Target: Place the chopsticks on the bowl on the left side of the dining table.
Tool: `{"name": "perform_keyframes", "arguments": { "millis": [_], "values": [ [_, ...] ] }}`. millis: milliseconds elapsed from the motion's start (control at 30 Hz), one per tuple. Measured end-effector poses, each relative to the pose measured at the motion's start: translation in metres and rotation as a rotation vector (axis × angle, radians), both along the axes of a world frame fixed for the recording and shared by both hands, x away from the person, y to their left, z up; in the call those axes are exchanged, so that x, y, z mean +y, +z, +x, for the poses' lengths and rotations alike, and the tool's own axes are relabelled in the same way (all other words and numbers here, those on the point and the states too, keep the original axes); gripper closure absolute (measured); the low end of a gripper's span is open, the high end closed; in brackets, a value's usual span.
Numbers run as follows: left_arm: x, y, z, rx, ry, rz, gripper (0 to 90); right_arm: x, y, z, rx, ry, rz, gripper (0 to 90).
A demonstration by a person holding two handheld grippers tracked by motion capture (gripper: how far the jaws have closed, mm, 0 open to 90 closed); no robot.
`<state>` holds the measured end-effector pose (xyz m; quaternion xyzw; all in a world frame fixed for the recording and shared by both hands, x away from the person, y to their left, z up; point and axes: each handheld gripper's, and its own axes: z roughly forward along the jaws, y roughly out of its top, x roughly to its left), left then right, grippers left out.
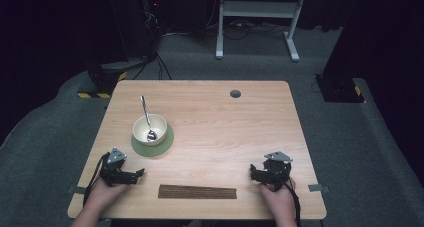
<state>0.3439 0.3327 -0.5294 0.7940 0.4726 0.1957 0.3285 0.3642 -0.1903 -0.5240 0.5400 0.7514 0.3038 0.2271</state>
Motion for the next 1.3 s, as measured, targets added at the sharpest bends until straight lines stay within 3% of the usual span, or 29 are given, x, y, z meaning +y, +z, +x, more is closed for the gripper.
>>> {"name": "perform_keyframes", "arguments": {
  "millis": [533,767,967,1033,1233,1300],
  "values": [
    [-0.001,0.0,-0.001,0.0,0.005,0.0,0.2,0.0,0.0,-0.002,0.001,0.015,0.001,8.7],
    [-0.001,0.002,-0.009,0.02,-0.004,0.0,0.9,0.0,0.0,0.001,0.0,0.025,0.0,8.6],
    [0.001,0.008,-0.012,0.028,-0.055,-0.043,0.7,0.0,0.0,0.002,0.0,0.021,0.0,8.7],
    [-0.002,0.014,-0.013,0.008,-0.072,-0.067,0.9,0.001,0.0,0.002,-0.001,0.007,0.0,8.8],
    [-0.012,0.017,-0.014,-0.006,-0.107,-0.067,1.8,0.003,0.0,0.003,0.0,-0.01,0.002,8.7],
    [-0.017,0.02,-0.016,-0.027,-0.112,-0.103,1.6,0.003,0.0,0.003,-0.001,-0.009,0.001,8.8]
  ]
}}
